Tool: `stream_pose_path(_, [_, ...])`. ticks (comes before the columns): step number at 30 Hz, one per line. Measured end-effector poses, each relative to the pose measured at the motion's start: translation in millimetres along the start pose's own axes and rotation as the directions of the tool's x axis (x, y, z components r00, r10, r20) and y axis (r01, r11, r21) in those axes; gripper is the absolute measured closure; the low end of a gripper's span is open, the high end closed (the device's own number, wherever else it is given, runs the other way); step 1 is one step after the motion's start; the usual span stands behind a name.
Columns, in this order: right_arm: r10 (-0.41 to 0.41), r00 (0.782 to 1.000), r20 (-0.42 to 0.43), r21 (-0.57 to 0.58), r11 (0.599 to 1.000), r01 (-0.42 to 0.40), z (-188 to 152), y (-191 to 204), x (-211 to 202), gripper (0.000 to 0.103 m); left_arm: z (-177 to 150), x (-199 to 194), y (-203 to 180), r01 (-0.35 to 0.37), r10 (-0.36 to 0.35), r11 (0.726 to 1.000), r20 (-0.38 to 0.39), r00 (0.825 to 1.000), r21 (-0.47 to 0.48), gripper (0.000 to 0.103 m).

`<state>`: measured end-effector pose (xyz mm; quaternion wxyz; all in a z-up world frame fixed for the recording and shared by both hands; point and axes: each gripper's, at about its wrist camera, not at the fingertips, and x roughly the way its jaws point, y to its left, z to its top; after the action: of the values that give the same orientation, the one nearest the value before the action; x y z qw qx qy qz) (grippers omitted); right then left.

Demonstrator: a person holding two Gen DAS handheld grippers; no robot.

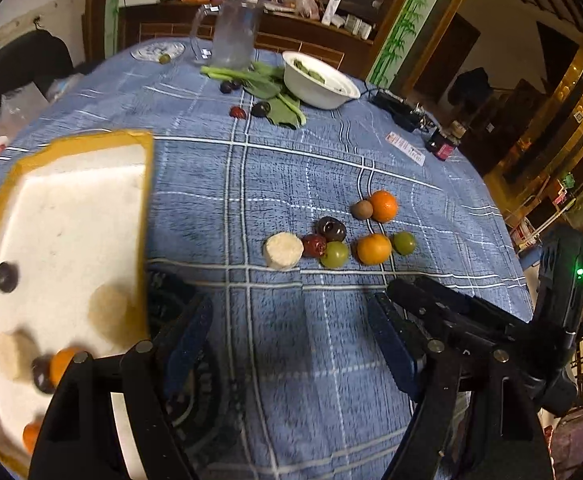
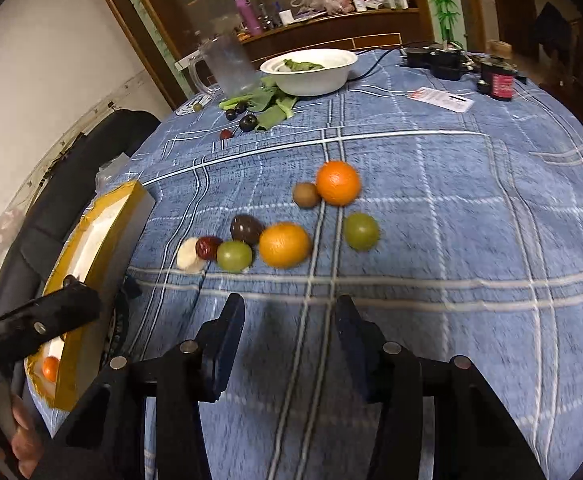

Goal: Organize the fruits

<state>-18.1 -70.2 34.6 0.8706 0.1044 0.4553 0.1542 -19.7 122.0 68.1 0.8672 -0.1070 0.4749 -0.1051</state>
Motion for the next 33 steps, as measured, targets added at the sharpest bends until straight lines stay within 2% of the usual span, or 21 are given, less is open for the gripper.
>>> stream_pose_path(3, [-0.016,1.0,0.0,-0.023,1.0,0.016,12.0,4.9,14.1,0.052,12.4,15.1,1.1,-0.003,0.004,1.0,-0.026,1.0,0.004,0.026])
stream_pose_path(7, [-0.05,0.999,-0.005,-0.059,0.997,0.05,23.7,11.7,35.7,0.053,21.6,26.0,-2.0,-0.044,0.046,0.997,-0.032,0.998,0.065,0.046])
stream_pose_path(12, [-0.054,0.999,0.005,-0.054,0.997,0.055,31.3,9.7,47.8,0.053,23.9,35.1,-7.8,-0.1,0.111,0.974,-0.045,0.993,0.205,0.046])
stream_pose_path(14, [-0.043,0.999,0.011,-0.048,0.998,0.043,32.6,7.1,49.0,0.057,24.8,41.3,-9.9,-0.102,0.121,0.964,-0.065,0.99,0.247,0.046])
stream_pose_path(18, [-0.019,1.0,0.012,-0.035,0.999,0.019,32.4,1.3,47.2,0.068,23.5,47.0,-15.6,-0.129,0.156,0.939,-0.062,0.986,0.317,0.047])
stream_pose_path(23, [0.013,1.0,0.01,-0.008,1.0,-0.013,32.2,-5.4,45.0,0.068,25.2,61.5,-24.7,-0.138,0.179,0.918,-0.079,0.981,0.372,0.049])
stream_pose_path(27, [0.036,0.999,0.009,0.013,0.999,-0.036,31.3,-9.9,42.7,0.068,28.9,71.8,-31.7,-0.104,0.151,0.918,-0.093,0.984,0.382,0.049])
stream_pose_path(33, [0.058,0.998,0.003,0.04,0.997,-0.058,30.9,-14.7,40.2,0.068,19.8,73.3,-41.2,-0.074,0.141,0.894,-0.122,0.982,0.441,0.052])
